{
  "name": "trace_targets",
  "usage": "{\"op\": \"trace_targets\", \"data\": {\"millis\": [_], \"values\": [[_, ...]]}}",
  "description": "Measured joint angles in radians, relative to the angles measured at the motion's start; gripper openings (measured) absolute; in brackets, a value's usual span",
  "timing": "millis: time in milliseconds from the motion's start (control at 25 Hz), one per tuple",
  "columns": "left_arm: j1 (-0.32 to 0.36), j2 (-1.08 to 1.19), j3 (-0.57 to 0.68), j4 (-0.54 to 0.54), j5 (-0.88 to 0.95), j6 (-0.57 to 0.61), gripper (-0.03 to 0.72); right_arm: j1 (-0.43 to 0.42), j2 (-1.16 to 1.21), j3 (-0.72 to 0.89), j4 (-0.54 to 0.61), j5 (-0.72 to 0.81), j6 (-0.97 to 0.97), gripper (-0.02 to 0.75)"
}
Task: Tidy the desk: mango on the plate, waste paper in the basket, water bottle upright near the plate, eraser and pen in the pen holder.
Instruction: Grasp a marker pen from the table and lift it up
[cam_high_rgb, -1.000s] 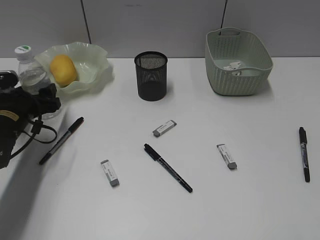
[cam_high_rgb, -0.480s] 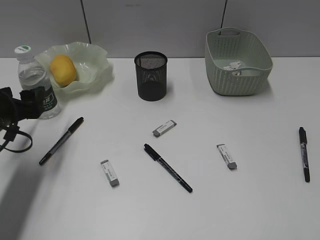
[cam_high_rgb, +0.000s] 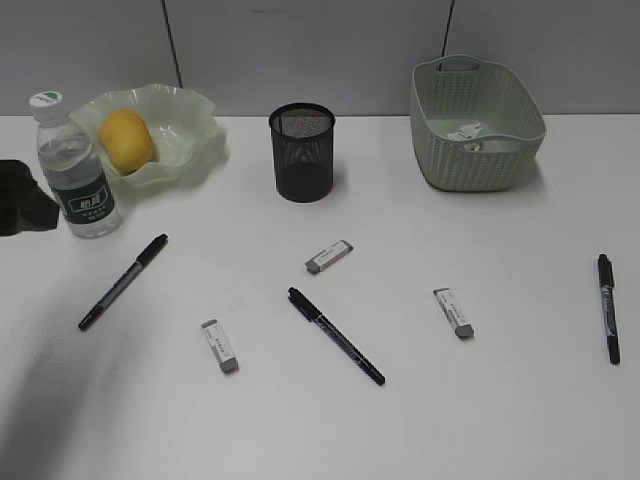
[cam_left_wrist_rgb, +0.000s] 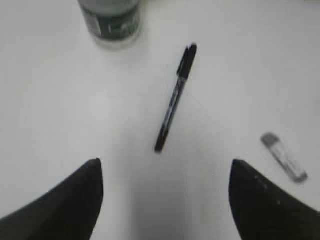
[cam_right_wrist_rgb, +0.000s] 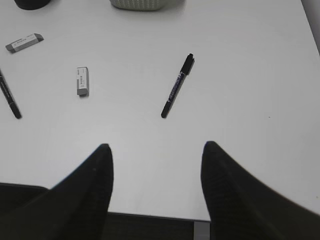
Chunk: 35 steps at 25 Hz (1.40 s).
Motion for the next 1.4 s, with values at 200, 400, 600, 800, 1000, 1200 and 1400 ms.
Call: {"op": "trace_targets", "data": {"millis": [200,400,600,800,1000,1200,1400], "values": [[0.000,-0.037,-0.116,0.012,0.464,0.001,0.583,0.000,0.000,0.000,-0.003,0.000,0.000,0.448],[0.000,-0.104,-0.121,0.020,0.608,0.031,0.538,0.000,0.000,0.000,-0.004,0.000,0.004,0.448],[0.000,-0.261,-0.070,0.021,0.600,0.097,0.519,0.000,0.000,0.000,-0.004,0.000,0.005,0.448],[0.000,-0.496,0.063,0.021,0.549,0.118,0.517,0.000,0.000,0.000,-0.005,0.000,0.006,0.448],[0.000,-0.699,0.125,0.022,0.529,0.119,0.517,0.000,0.000,0.000,-0.007,0.000,0.007,0.448],[0.000,-0.880,0.129,0.022,0.489,0.119,0.517,0.000,0.000,0.000,-0.008,0.000,0.007,0.448],[0.000,-0.952,0.142,0.023,0.491,0.119,0.517,0.000,0.000,0.000,-0.009,0.000,0.007,0.448]]}}
